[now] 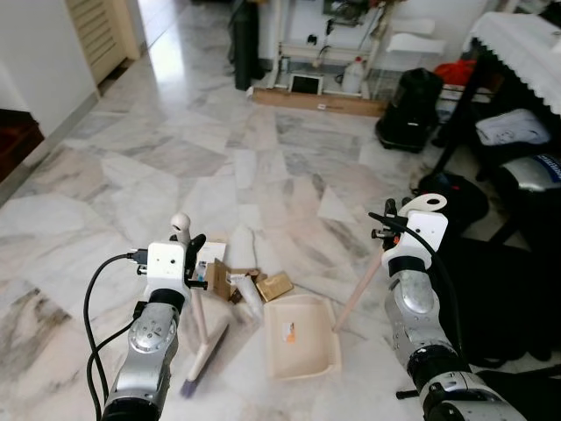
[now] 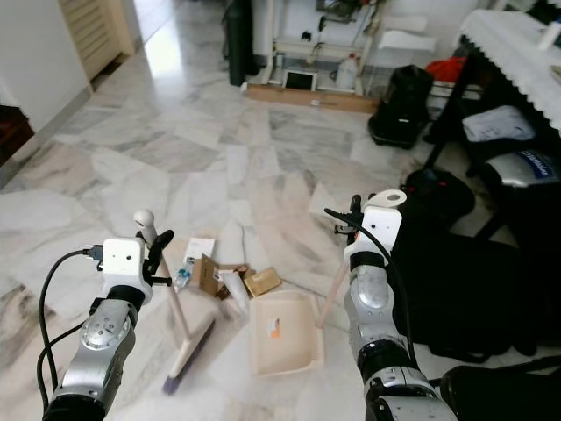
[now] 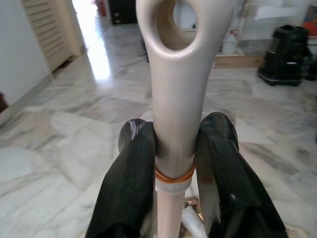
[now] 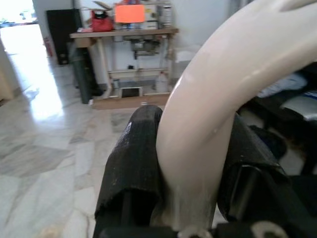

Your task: Sweep floor

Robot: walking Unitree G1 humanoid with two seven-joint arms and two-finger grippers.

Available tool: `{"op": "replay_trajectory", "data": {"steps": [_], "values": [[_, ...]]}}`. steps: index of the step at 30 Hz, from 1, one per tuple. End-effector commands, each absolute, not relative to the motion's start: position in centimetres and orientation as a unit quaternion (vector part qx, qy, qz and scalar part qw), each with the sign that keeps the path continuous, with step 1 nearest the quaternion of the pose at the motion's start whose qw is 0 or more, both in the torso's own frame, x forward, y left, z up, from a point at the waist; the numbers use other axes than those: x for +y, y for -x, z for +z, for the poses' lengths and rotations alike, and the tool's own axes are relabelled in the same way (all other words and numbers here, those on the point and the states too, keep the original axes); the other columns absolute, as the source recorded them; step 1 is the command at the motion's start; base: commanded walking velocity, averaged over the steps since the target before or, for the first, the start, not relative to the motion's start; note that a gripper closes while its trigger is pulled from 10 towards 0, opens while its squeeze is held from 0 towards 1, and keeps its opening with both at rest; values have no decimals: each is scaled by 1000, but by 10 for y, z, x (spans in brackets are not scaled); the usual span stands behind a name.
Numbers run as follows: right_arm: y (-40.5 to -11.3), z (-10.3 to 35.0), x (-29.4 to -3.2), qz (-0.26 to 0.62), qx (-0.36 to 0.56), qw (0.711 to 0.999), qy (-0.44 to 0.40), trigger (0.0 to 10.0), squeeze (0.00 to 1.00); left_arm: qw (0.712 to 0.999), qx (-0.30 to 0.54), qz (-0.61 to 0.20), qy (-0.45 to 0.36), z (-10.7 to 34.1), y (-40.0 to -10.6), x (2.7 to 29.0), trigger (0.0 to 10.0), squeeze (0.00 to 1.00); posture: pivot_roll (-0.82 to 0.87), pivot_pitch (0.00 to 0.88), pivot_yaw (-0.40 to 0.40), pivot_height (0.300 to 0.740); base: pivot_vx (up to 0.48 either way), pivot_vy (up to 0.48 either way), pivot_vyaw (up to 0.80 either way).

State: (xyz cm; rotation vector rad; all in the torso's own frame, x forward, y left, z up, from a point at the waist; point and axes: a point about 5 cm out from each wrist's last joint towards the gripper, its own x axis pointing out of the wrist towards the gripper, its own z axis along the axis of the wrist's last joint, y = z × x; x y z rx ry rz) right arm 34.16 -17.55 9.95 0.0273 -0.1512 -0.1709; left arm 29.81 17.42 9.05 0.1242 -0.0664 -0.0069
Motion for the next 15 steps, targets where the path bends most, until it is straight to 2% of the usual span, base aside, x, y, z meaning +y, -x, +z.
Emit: {"op": "replay_trajectory", "data": {"steps": [1,12,15], "values": [[-346,110,-180,-91,-95,991,-10,10000,0,996,-57,-13,-64,101,-302,169,10000,0,17,24,-70,740,0,0,-800],[-346,110,-179,-89,-94,991,-9,10000,0,996,-57,-13,-64,101,-302,169,10000,0,20,26,-70,740,0,0,-800],[-346,111,-179,-91,-100,991,-6,10000,0,996,-57,-13,-63,102,-302,169,10000,0,20,26,-70,740,0,0,-367]]}}
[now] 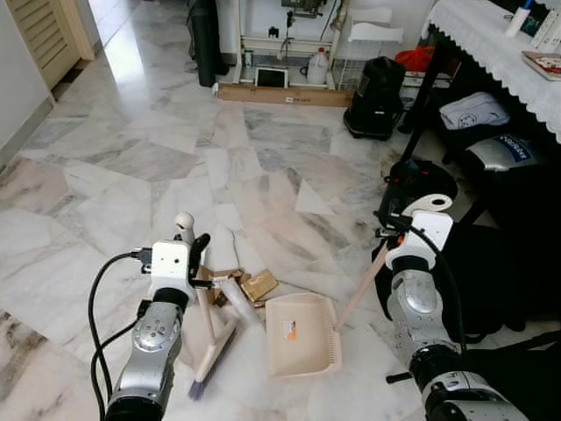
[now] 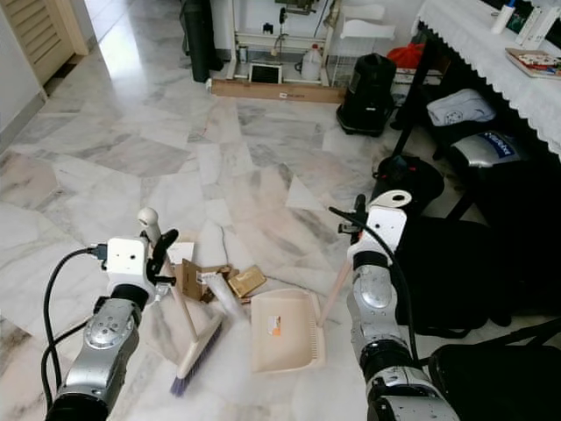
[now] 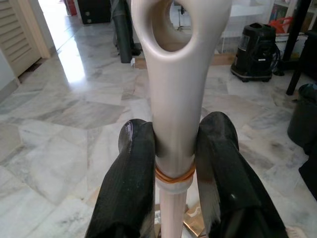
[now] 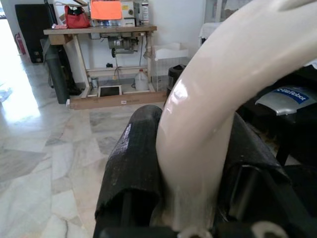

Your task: Sweep floor

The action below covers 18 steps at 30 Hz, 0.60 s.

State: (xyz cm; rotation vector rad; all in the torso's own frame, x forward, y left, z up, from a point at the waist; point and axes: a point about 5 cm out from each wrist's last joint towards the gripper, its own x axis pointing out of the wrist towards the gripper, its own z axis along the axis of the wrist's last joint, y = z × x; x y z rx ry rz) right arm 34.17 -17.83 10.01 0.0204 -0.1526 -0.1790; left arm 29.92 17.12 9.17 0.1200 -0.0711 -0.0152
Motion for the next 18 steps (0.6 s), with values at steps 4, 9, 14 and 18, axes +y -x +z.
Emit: {"op": "replay_trajectory", "data": {"steps": [4,9,14,18], "values": [[-346,112,-179,-92,-102,990,-1,10000,0,996,-57,-14,-64,102,-302,169,10000,0,20,26,-70,740,65,0,0],[-346,112,-179,-91,-104,990,-2,10000,0,996,-58,-14,-63,102,-302,169,10000,0,20,26,-70,740,259,0,0],[-346,111,-178,-89,-99,991,-12,10000,0,996,-58,-14,-63,102,-302,169,10000,0,20,26,-70,740,259,0,-480],[-346,112,-178,-89,-102,991,-11,10000,0,996,-59,-14,-62,102,-302,169,10000,0,20,26,-70,740,259,0,-691]]}}
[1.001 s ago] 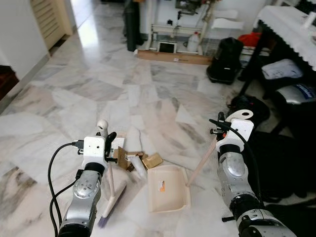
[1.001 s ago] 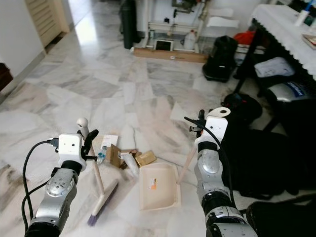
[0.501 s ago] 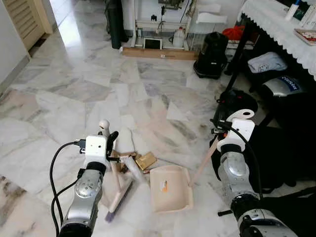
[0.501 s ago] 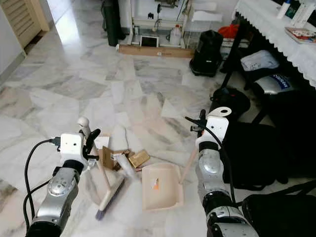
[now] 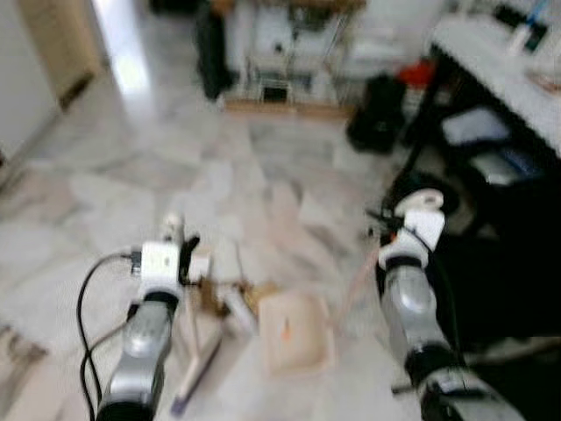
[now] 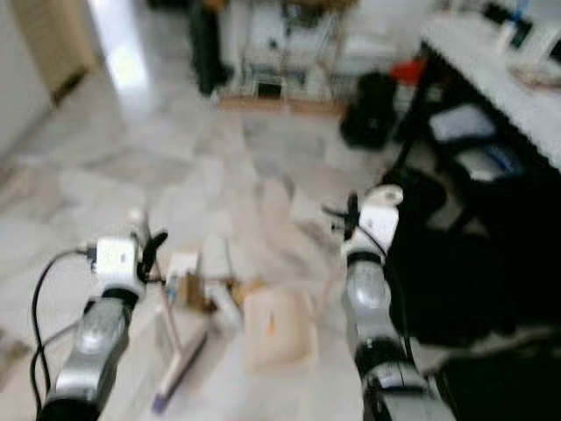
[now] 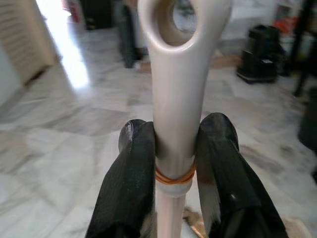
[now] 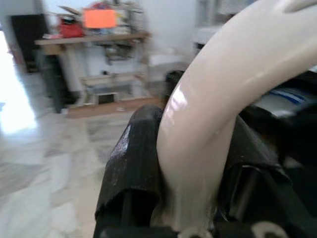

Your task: Sweep floor

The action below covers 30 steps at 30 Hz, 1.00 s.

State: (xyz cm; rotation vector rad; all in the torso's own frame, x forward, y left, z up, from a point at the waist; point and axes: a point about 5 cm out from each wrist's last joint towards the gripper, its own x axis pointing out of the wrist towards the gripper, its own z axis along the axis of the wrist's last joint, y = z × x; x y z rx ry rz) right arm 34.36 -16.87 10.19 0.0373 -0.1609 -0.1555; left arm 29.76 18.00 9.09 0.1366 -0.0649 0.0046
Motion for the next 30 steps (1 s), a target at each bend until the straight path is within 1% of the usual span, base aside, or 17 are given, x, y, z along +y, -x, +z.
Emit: {"op": "replay_trajectory", "data": {"steps": [1,7,30], "values": [[-346,112,-178,-90,-102,991,-11,10000,0,996,-59,-14,-62,102,-302,169,10000,0,20,26,-70,740,259,0,0],[-346,112,-177,-90,-103,991,-6,10000,0,996,-59,-14,-62,102,-302,169,10000,0,25,25,-70,740,259,0,0],[-346,110,-178,-90,-98,991,-2,10000,0,996,-57,-24,-58,101,-302,167,10000,0,28,15,-69,740,0,0,0]]}}
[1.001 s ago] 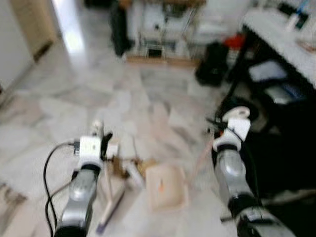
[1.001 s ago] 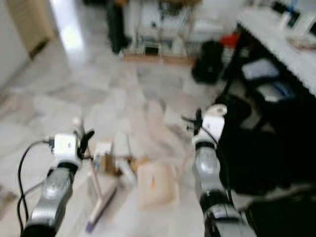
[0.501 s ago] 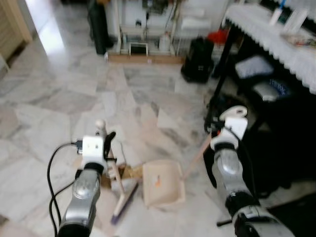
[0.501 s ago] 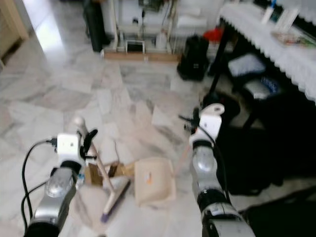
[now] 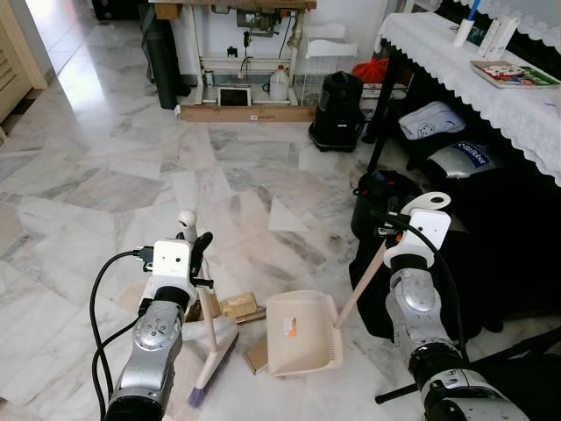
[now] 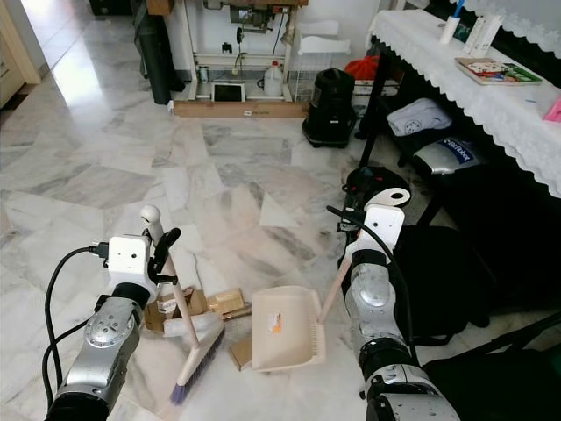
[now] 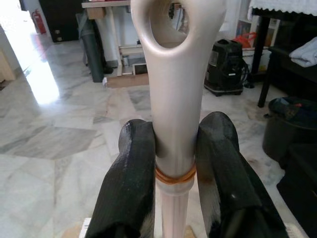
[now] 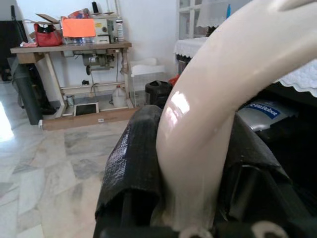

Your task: Sweep floor

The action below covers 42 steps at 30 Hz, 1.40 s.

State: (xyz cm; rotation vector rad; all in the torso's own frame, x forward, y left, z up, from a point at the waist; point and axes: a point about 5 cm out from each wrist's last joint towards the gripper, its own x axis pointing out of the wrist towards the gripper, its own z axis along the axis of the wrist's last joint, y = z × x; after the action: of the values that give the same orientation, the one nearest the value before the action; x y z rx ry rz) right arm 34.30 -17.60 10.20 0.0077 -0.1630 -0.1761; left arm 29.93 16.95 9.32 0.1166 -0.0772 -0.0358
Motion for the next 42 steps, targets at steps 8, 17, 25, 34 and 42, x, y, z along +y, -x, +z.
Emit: {"op": "replay_trajectory", "data": {"steps": [8,17,25,34,42], "values": [[-346,109,-176,-85,-94,992,2,10000,0,996,-62,-24,-54,103,-302,167,10000,0,28,12,-68,740,0,0,0],[-346,107,-176,-84,-87,993,-5,10000,0,997,-58,-22,-56,102,-303,167,10000,0,28,12,-67,740,0,0,0],[-346,106,-176,-78,-83,994,-5,10000,0,997,-56,-22,-56,102,-303,167,10000,0,27,16,-68,740,0,0,-400],[-346,104,-174,-74,-76,994,6,10000,0,997,-57,-22,-56,102,-303,167,10000,0,28,20,-68,740,0,0,0],[-346,99,-174,-69,-59,996,12,10000,0,997,-56,-24,-56,102,-303,167,10000,0,28,22,-69,740,0,0,0]]}}
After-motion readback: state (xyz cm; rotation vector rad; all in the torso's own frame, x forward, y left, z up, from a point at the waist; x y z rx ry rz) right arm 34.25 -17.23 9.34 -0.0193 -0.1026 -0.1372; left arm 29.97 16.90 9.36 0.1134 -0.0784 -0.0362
